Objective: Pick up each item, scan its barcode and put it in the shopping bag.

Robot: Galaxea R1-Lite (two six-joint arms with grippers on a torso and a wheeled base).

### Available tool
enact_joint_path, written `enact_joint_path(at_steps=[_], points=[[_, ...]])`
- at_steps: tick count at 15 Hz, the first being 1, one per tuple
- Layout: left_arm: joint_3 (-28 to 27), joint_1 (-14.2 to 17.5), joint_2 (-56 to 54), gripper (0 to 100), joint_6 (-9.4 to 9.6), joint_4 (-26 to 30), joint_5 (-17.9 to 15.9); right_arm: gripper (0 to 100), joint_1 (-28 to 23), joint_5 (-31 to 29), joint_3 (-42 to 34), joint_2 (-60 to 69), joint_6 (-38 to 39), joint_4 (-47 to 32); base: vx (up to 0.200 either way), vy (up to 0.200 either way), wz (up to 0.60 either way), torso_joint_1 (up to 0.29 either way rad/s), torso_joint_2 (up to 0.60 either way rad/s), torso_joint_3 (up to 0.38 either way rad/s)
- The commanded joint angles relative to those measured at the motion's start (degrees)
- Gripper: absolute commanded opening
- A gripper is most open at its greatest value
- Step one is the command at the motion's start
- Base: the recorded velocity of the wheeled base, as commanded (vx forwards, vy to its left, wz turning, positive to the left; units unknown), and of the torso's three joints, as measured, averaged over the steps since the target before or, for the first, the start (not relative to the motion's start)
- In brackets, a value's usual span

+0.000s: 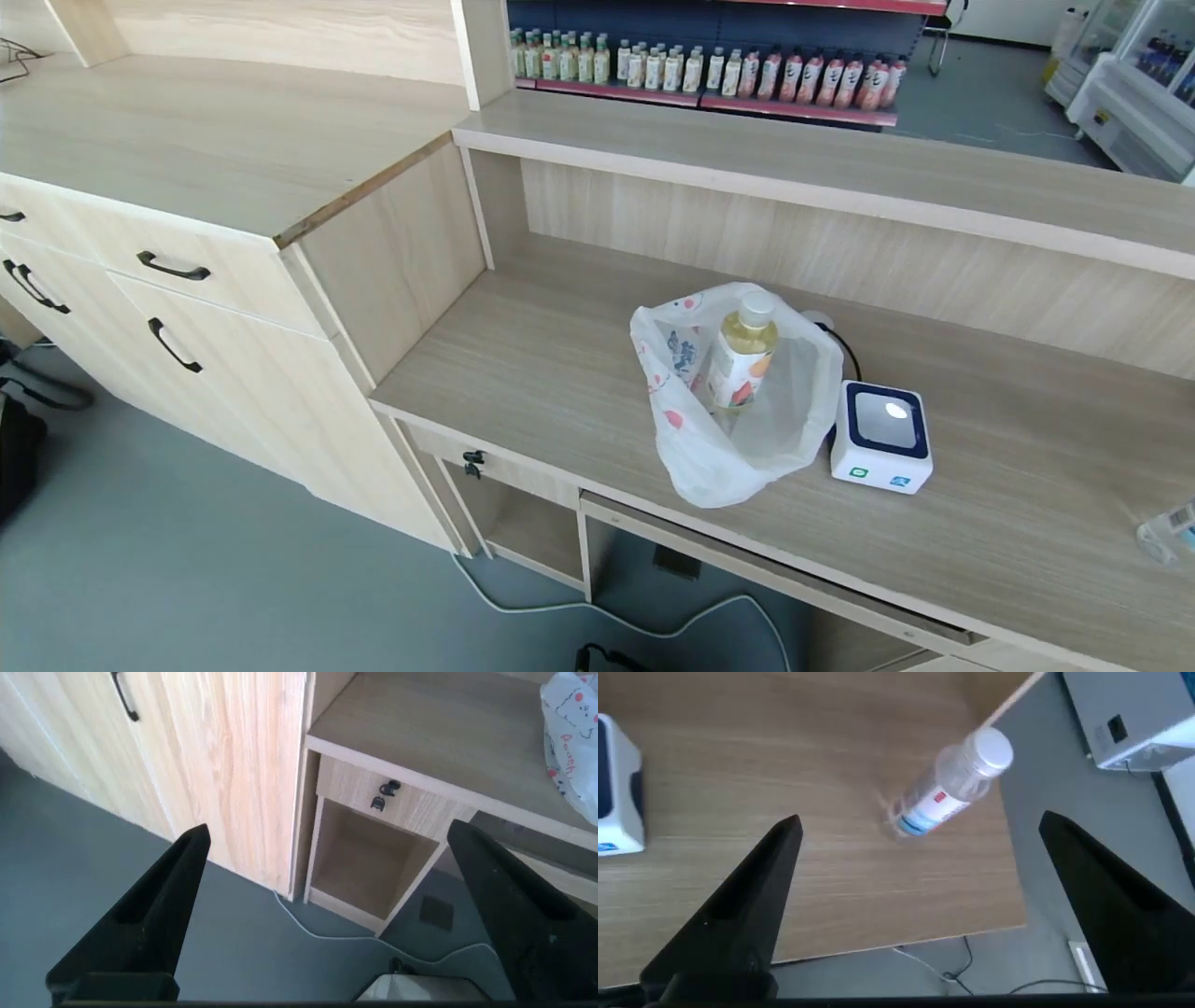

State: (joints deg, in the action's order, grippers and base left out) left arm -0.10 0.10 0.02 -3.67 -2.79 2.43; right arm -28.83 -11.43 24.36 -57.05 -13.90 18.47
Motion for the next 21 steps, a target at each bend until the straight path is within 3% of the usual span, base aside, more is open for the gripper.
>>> enact_joint_path(at_steps=[1, 5, 7, 14, 21], points=[[0.0, 0.0, 0.0, 100, -0.02, 0.0, 0.0, 100, -1.9, -4.8, -0.4, -1.3, 1.9, -0.5, 0.0, 0.0, -0.6, -0.002, 0.0, -0.002], [0.0, 0.0, 0.0, 100, -0.02, 0.0, 0.0, 100, -2.7, -6.2, -0.9, -15.4, 11.7, 10.4, 0.0, 0.0, -0.15, 0.001, 0.0, 0.002], [0.0, 0.0, 0.0, 100, -0.02, 0.0, 0.0, 100, -3.0, -0.2, -0.8, -21.2, 12.8, 14.9, 0.0, 0.0, 0.0, 0.0, 0.0, 0.0], [0.0, 0.0, 0.0, 100, -0.02, 0.0, 0.0, 100, -5.0, 6.1, 0.4, -18.7, 12.4, 14.8, 0.0, 0.0, 0.0, 0.0, 0.0, 0.0], [0.0, 0.0, 0.0, 100, -0.11, 0.0, 0.1, 100, -4.8, 6.4, -2.7, -15.9, 11.3, 14.8, 0.0, 0.0, 0.0, 0.0, 0.0, 0.0]])
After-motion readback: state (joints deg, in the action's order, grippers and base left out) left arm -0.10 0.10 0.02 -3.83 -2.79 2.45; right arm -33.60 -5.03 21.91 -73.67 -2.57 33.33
